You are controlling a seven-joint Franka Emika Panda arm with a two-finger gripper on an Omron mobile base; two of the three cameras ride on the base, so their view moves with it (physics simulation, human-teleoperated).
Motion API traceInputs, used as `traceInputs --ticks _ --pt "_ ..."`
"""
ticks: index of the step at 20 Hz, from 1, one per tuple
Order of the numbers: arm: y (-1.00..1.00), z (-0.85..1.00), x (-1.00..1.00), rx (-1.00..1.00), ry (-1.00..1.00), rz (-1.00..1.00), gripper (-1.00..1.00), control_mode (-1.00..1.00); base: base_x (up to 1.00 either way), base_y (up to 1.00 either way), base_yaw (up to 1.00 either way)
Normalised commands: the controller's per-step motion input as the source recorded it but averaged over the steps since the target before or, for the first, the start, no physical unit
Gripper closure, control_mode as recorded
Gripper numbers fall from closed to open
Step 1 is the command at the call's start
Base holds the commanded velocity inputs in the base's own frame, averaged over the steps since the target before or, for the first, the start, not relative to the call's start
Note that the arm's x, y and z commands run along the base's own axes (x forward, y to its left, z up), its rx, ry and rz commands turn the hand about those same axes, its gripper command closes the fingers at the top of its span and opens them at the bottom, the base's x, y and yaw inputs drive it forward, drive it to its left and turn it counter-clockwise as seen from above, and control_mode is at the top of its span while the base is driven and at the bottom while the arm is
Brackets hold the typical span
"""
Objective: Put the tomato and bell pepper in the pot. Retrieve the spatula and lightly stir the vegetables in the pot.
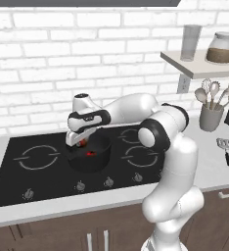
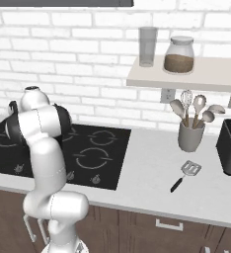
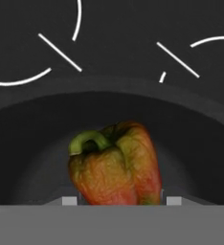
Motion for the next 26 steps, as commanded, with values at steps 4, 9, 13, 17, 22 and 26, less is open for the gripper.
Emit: traceInputs --ticks 4,9,13,17,22,26 --pt "0.00 -0.17 0.20 0.00 0.00 0.00 1.00 -1.00 0.00 0.00 0.00" --pt "0.00 -0.06 -0.07 0.00 0.00 0.00 1.00 -1.00 0.00 0.00 0.00" --pt "-0.01 0.00 -0.45 0.00 0.00 0.00 1.00 -1.00 0.00 0.00 0.00" --pt "-0.01 -0.01 -0.34 0.00 0.00 0.00 -1.00 -1.00 0.00 0.00 0.00" --pt "-0.06 -0.02 -0.14 0.00 0.00 0.00 -1.00 -1.00 0.00 0.00 0.00" --pt "-0.29 0.00 -0.19 0.00 0.00 0.00 -1.00 -1.00 0.00 0.00 0.00"
